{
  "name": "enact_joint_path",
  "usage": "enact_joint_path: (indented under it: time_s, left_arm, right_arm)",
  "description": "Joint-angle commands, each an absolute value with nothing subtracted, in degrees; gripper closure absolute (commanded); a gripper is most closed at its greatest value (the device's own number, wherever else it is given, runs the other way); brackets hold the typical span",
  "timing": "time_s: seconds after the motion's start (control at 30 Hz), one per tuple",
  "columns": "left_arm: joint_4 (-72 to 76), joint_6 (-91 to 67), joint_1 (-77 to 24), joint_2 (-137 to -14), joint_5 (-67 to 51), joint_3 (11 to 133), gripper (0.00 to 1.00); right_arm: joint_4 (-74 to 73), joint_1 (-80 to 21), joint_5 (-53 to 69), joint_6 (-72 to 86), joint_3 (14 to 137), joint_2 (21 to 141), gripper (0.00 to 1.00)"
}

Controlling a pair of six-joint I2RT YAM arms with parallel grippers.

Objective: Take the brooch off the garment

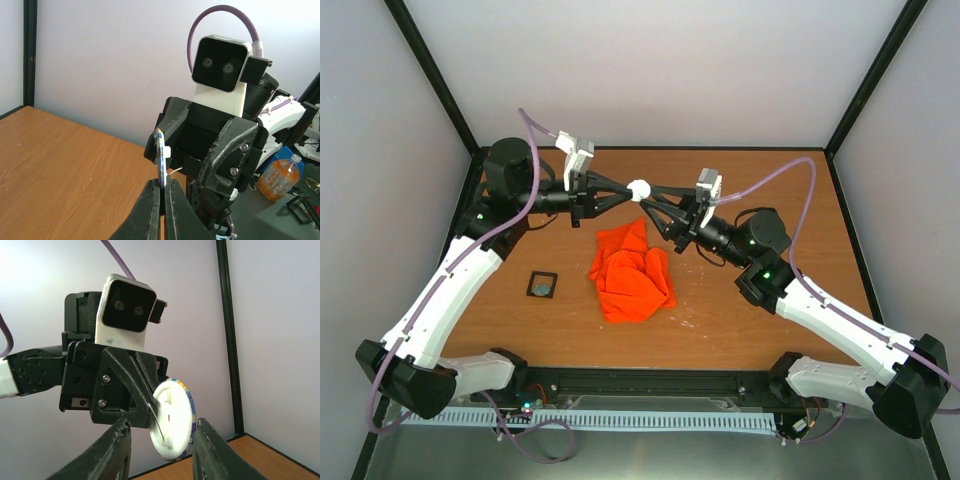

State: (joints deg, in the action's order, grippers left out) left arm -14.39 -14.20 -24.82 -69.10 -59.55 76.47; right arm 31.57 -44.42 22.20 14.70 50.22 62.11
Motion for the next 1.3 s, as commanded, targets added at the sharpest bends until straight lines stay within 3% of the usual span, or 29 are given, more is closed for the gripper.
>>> enact_joint_path:
  time_s: [0.0, 0.4, 1.27]
  left_arm:
    - [-12.77, -15.67, -25.05, -68.38, -60.12, 76.78, 0.99]
    - [-11.96, -16.88, -25.03, -68.6, -60.1, 76.82, 0.99]
    - [-12.73, -12.59, -25.05, -69.26, -60.21, 77.19, 0.99]
  right_arm:
    - [33.23, -45.53, 22.6, 14.15, 51.74, 62.23, 0.68]
    - [32.73, -45.86, 21.27, 14.56, 52.86, 64.0, 0.67]
    - [32.75, -45.97, 18.75, 15.53, 51.76, 62.62, 0.85]
